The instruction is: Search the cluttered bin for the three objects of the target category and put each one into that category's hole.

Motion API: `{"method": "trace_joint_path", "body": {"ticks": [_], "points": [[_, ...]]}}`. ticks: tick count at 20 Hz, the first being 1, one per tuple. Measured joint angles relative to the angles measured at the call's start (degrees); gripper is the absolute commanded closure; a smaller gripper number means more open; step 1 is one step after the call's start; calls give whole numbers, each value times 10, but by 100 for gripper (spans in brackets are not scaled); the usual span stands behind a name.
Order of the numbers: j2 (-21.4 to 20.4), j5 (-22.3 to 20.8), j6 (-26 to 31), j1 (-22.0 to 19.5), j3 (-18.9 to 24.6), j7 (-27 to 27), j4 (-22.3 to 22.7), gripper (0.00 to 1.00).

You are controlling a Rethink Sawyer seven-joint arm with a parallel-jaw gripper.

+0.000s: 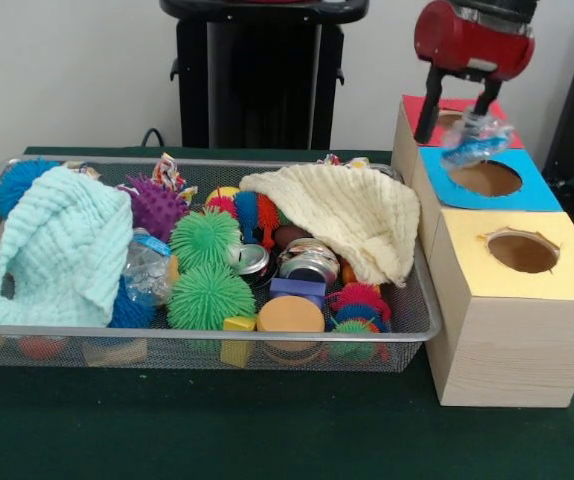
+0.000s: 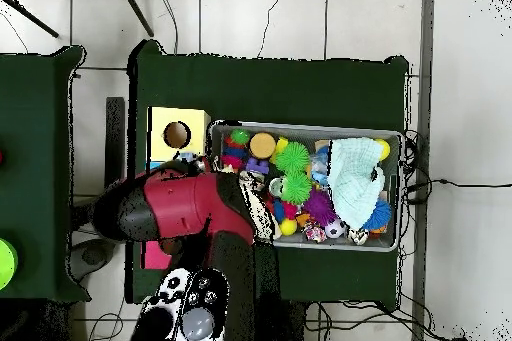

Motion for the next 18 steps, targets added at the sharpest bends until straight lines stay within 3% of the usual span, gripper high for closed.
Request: {"method": "trace_joint_path", "body": {"ticks": [4, 7, 11, 18], "points": [[-1, 10, -81, -42, 43, 0, 24, 0], [-6, 14, -99, -72, 71, 0, 43, 0], [-7, 14, -97, -104, 100, 0, 66, 0], [-4, 13, -41, -107, 110, 0, 69, 0]]}}
